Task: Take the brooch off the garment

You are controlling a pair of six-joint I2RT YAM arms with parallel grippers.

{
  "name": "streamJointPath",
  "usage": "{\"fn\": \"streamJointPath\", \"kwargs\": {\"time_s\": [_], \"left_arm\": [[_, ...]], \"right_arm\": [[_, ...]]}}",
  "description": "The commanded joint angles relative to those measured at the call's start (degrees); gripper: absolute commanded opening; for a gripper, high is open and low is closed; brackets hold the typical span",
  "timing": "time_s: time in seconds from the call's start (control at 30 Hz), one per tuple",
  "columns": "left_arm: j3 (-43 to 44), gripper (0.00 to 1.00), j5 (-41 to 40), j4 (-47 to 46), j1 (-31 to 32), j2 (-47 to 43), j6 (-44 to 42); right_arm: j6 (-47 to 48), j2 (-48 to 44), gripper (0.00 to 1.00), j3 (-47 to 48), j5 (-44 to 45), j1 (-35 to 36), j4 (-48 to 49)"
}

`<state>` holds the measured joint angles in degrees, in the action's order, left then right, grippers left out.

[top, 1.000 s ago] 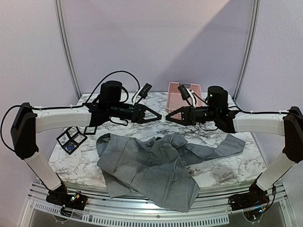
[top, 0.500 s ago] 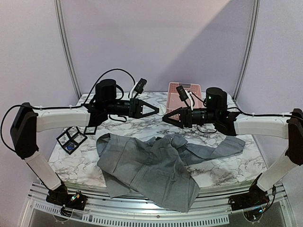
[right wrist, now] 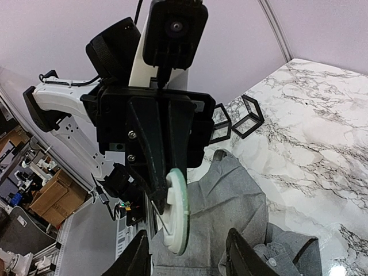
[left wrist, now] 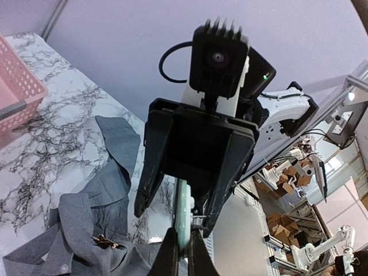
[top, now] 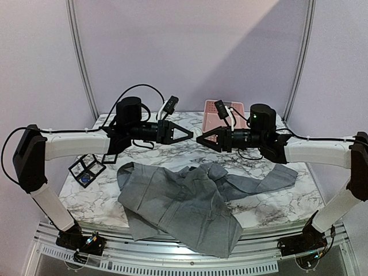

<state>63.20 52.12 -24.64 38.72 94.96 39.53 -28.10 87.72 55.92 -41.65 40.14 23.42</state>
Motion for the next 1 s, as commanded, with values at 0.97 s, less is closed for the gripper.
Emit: {"fn": "streamJointPath", "kwargs": {"time_s": [0.97], "left_arm": [[-0.5,0.00,1.8,-0.9,0.7,1.1,-0.8]], "right_arm": [[-1.0,2.7,0.18,3.7,6.2,0.5,-3.6]]}}
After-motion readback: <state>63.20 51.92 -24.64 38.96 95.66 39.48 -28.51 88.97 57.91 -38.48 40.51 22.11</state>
